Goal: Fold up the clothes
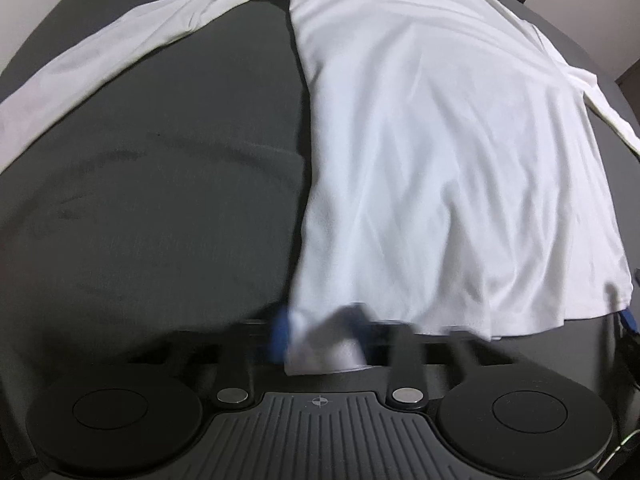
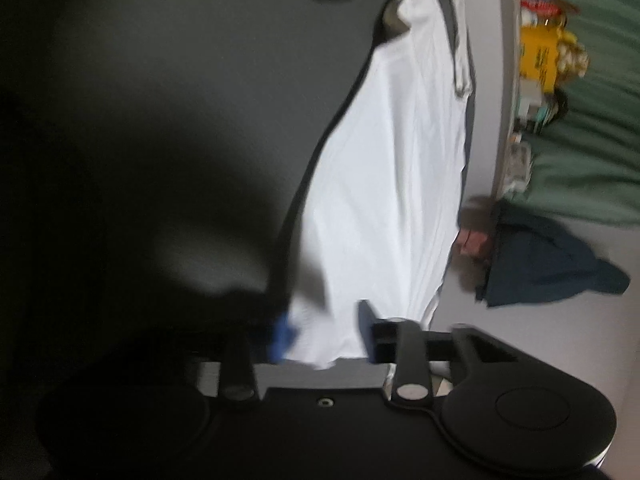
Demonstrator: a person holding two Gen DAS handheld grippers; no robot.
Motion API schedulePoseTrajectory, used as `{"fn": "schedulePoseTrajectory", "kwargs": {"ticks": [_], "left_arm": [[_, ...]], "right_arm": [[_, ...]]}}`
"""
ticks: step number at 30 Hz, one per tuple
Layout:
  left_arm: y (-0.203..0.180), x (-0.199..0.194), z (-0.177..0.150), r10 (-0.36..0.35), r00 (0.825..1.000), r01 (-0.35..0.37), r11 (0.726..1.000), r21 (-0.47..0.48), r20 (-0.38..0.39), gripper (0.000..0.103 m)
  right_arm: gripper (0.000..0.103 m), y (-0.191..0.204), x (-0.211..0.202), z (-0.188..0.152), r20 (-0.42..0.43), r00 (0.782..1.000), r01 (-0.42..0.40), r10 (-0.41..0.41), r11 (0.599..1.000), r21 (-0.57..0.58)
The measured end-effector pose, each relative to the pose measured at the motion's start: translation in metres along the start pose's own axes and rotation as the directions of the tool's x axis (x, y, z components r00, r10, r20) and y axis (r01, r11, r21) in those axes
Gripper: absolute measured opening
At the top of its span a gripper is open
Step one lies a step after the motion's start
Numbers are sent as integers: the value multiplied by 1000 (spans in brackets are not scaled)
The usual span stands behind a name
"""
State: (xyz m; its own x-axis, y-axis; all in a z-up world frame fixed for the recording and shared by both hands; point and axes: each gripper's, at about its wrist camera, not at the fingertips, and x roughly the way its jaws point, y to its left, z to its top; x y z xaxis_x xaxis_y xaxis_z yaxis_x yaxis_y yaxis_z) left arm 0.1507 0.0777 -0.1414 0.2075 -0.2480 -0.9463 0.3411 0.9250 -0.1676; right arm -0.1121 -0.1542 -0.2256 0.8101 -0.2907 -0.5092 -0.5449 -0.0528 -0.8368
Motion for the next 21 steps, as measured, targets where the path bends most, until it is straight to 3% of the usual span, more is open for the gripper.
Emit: {"fn": "schedulePoseTrajectory", "kwargs": {"ticks": [2, 7, 11, 15, 21], "left_arm": [[-2, -3, -4, 3, 1000, -3, 1000, 14, 3, 4], [-9, -22, -10, 63, 997, -67, 994, 87, 47, 3], [-8, -33, -11, 46, 999, -48, 995, 87, 28, 3], [-21, -37, -18, 49, 999, -47, 986, 163, -4, 3], [-34, -27, -26, 116, 992, -98, 960, 263, -55, 2]], "right_arm": [[8, -2, 6, -1, -13, 1000, -22, 22, 1000, 7], [5, -30, -19, -21, 47, 994, -99, 100, 995, -18], [5, -57, -35, -53, 94, 976, -188, 194, 980, -69], [5, -39, -27, -56, 94, 963, -238, 253, 960, -149], [5, -16, -21, -54, 105, 943, -281, 316, 924, -258]]}}
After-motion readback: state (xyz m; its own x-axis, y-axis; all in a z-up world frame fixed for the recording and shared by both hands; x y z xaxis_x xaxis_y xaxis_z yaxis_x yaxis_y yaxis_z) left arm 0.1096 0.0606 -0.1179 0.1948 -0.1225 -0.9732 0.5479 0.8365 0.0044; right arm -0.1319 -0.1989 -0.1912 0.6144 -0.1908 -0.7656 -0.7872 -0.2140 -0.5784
